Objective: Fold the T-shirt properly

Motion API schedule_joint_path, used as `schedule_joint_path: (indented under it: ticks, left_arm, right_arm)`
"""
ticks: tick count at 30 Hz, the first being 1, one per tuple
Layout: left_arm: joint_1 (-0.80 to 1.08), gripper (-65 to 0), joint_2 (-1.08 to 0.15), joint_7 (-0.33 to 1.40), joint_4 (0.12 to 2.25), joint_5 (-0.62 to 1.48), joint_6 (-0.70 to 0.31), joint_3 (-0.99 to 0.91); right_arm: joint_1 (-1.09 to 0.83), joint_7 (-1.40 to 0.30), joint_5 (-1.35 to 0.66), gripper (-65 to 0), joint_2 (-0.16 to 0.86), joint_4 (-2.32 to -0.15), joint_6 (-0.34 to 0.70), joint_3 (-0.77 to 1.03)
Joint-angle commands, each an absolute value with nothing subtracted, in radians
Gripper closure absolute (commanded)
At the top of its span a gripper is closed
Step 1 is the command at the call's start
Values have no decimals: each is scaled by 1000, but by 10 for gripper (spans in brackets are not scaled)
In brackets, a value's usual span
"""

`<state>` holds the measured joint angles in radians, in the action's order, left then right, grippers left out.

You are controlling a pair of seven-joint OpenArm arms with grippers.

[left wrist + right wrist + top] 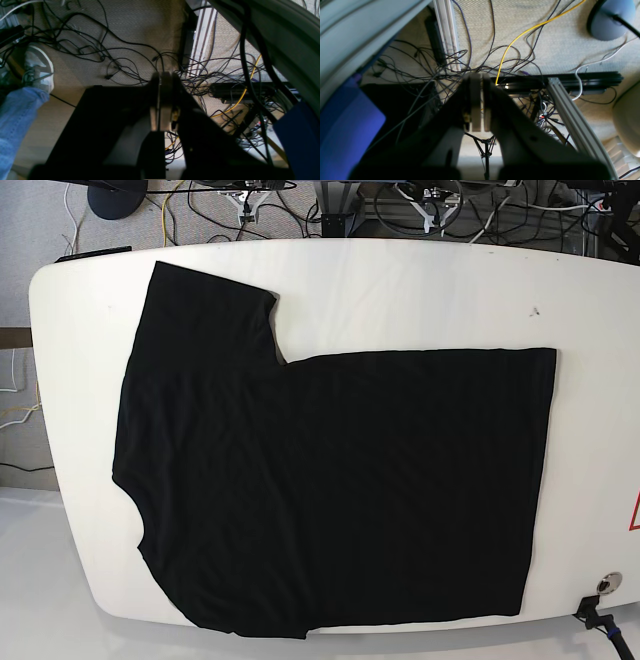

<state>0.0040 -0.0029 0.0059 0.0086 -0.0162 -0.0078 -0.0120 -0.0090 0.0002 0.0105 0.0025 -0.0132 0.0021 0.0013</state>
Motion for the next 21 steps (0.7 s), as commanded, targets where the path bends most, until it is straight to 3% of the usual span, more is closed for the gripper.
schedule_joint_path:
  ticks: [1, 21]
  left_arm:
    - [5, -3, -1, -5, 26, -9, -8, -12]
    - [14, -12, -5, -5, 38, -13, -1, -10]
  right_arm:
    - [-13, 2, 16, -12, 5, -24, 18, 1]
    - [-18, -5, 14, -11, 6, -17, 19, -2]
